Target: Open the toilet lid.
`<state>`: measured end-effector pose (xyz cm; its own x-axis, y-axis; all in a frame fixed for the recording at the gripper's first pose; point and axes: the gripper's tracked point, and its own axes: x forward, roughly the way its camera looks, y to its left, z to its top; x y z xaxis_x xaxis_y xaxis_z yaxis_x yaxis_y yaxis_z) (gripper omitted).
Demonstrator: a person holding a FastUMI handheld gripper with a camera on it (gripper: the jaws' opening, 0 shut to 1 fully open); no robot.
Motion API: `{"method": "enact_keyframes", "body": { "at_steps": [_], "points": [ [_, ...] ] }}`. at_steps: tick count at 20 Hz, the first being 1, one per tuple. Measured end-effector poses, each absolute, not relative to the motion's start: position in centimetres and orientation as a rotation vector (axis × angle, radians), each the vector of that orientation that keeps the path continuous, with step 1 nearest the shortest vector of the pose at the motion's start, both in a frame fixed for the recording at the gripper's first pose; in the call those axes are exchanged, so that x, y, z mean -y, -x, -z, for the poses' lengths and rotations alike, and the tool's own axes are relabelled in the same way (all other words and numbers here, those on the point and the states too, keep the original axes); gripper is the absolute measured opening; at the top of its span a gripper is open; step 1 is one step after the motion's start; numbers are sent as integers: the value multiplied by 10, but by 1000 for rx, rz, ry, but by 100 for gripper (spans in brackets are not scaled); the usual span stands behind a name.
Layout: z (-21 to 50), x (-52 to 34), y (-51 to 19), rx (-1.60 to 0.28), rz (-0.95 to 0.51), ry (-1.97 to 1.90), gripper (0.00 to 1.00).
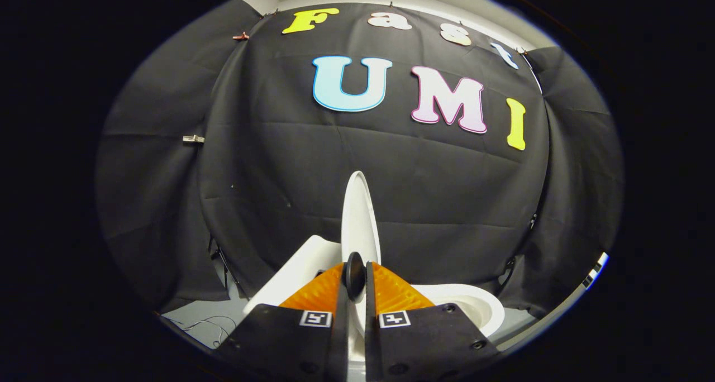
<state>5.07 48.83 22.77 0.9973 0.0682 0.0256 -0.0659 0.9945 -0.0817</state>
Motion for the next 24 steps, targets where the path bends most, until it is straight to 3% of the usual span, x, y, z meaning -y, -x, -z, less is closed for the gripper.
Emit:
{"method": "enact_keyframes", "body": {
  "at_steps": [3,8,9,12,16,24],
  "points": [
    [-234,-488,-50,46,-67,77,29],
    [-236,-490,-51,46,-70,72,61],
    [-236,-491,-51,41,-74,72,60],
    [-240,-489,-50,59,-71,89,86],
    [-241,-484,-50,57,-73,82,98],
    [-251,-490,-41,85,-120,69,98]
  ]
}}
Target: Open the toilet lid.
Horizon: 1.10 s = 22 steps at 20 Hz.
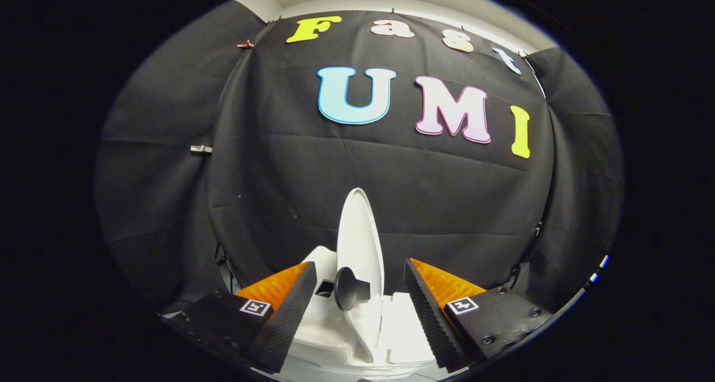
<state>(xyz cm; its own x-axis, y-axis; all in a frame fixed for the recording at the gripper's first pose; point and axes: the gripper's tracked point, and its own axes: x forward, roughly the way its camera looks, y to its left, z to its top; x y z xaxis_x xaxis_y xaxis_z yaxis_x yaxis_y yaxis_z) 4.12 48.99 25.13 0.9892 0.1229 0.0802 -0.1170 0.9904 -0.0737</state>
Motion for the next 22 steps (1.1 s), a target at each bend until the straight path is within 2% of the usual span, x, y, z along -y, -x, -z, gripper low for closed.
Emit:
{"method": "enact_keyframes", "body": {
  "at_steps": [10,15,22],
  "points": [
    [-268,-473,-23,108,-178,26,98],
    [-281,-427,-16,130,-189,7,98],
    [-275,-307,-8,147,-131,-22,98]
  ]
}}
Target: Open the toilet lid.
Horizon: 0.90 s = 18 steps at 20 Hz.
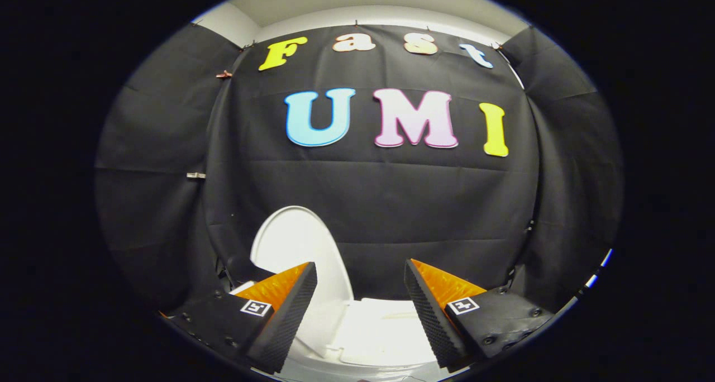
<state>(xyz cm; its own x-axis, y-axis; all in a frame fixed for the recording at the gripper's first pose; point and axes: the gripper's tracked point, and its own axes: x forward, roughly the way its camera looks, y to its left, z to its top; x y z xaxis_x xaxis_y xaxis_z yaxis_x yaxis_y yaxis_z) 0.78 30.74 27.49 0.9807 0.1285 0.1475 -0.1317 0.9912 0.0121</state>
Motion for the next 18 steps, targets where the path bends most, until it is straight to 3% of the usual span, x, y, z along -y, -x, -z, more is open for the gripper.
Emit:
{"method": "enact_keyframes", "body": {
  "at_steps": [10,18],
  "points": [
    [-230,-147,-1,144,-20,-91,99],
    [-197,-88,8,166,12,-114,98]
  ]
}}
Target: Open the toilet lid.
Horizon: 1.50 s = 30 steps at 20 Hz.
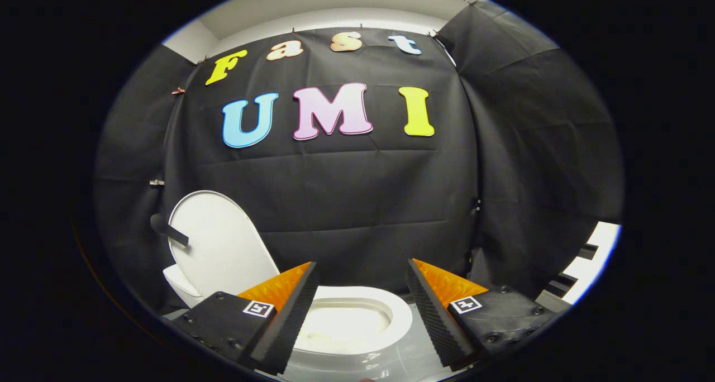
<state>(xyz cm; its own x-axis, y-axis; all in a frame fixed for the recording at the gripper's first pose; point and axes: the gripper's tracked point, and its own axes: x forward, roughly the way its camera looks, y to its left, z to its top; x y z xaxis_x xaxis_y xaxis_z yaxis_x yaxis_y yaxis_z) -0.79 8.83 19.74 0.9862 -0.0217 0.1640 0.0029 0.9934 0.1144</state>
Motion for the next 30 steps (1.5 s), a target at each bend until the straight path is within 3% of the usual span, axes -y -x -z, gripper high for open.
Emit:
{"method": "enact_keyframes", "body": {
  "at_steps": [9,30],
  "points": [
    [-157,-79,9,130,1,-104,98],
    [-166,-84,10,157,-9,-75,98]
  ]
}}
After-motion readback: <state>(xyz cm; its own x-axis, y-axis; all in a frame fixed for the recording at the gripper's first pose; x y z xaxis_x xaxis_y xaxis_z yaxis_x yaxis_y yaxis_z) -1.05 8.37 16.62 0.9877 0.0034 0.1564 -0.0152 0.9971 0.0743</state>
